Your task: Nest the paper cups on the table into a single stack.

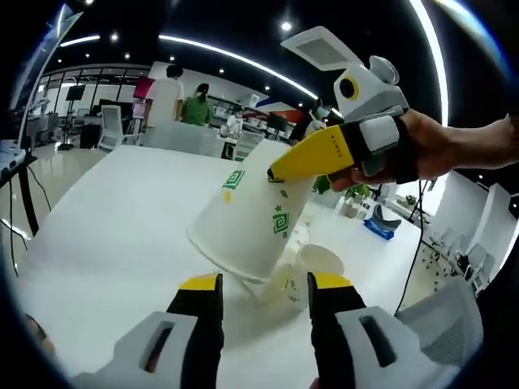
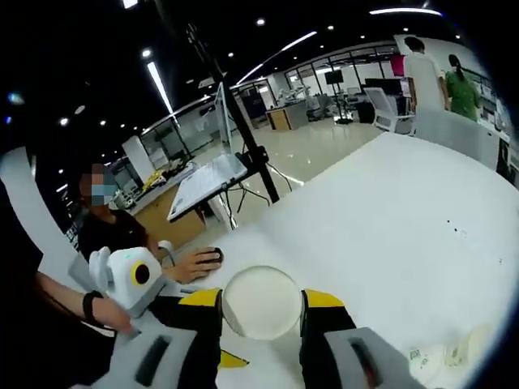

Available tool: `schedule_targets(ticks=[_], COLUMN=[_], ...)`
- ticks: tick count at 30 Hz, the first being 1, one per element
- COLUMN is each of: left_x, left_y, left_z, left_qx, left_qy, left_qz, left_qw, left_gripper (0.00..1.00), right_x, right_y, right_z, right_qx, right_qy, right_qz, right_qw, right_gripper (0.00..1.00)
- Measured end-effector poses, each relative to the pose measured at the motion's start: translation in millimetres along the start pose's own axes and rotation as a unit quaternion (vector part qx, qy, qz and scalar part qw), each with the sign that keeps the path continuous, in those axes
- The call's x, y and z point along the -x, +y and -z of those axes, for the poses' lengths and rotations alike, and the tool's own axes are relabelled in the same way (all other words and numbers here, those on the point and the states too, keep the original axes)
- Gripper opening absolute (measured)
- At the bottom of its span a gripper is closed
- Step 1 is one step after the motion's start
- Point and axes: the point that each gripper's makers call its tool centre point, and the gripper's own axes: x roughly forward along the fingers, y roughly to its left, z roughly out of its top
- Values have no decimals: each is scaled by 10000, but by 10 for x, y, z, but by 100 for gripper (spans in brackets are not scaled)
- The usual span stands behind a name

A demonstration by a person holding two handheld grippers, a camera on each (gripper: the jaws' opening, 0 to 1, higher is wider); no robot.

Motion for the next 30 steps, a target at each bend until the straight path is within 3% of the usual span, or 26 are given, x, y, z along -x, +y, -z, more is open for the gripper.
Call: schedule_targets(ticks=[12, 30], left_x=[6, 70], left_y=[86, 85], left_z=[-44, -77], left_qx=[-330, -206], left_qy=[-120, -250], left_qz=[-128, 59], left_qw=[9993, 9995], left_gripper=[20, 3], right_x=[-43, -23], right_y=[85, 193], right_z=[-22, -13], right_qx=[-88, -240], right_qy=[-36, -103], right_qz=[-211, -669], right_qw=[9997, 9974], right_gripper=[36, 36])
